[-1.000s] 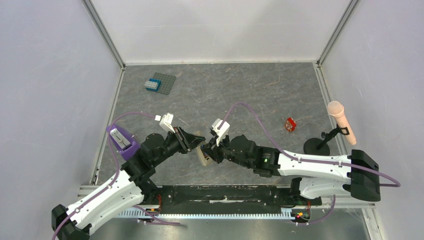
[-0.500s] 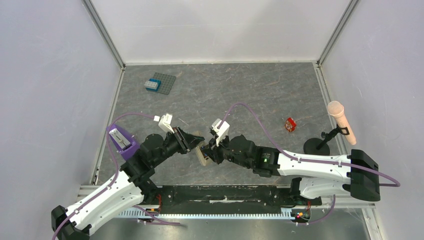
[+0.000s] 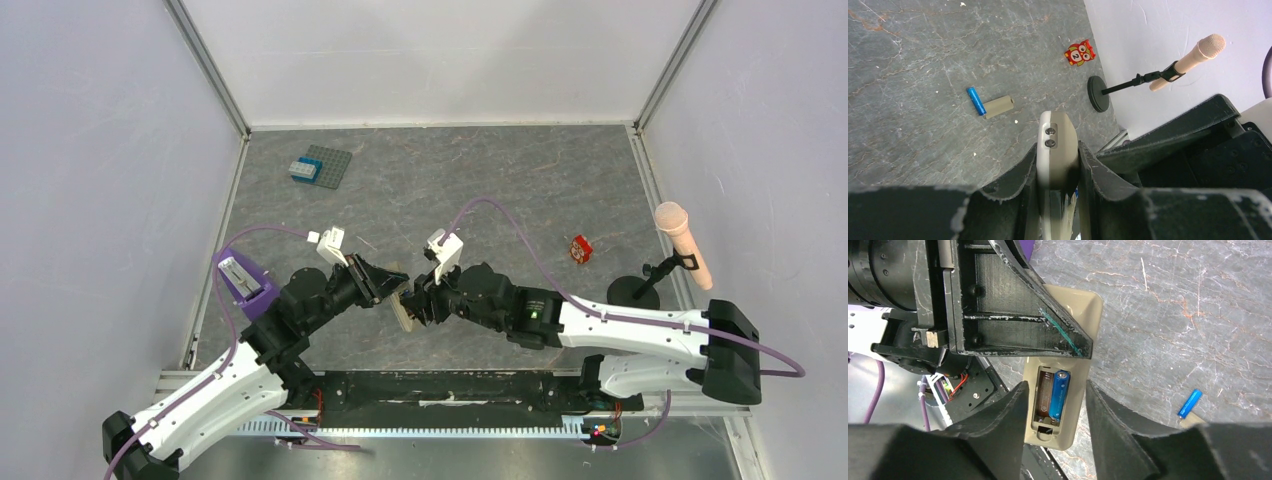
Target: Load the batteries into the remote control
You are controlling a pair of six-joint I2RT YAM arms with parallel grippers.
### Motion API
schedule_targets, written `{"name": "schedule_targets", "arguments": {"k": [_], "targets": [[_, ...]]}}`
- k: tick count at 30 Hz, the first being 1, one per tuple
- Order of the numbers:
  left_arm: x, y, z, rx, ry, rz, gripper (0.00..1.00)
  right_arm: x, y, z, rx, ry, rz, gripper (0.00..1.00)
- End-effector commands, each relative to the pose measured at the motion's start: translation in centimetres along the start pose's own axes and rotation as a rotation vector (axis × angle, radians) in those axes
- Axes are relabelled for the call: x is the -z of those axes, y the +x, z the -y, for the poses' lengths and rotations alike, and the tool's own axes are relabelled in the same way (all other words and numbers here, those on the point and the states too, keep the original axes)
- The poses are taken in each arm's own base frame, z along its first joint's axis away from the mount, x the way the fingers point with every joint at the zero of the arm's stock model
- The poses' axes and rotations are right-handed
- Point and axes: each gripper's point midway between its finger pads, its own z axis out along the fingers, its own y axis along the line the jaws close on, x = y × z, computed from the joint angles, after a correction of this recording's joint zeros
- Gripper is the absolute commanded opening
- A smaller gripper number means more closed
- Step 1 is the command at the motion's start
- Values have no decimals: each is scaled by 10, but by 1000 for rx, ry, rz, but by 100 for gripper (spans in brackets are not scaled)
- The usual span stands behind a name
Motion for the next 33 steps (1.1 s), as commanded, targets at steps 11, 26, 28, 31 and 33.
{"name": "schedule_targets", "arguments": {"k": [11,26,28,31,33], "targets": [[2,-28,33,9,78,80,2,32,-28,17,-594,33,35,98],[-8,-58,47,34,85,201,2,37,-13,19,-1235,-79,127,98],[-10,-58,47,36,87,199,2,37,-18,19,-1285,-103,152,98],[-12,-58,47,46,89,197,2,38,-23,18,-1349,-140,175,98],[-13,-58,48,52,95,197,2,35,-25,17,-1368,-144,174,98]]}}
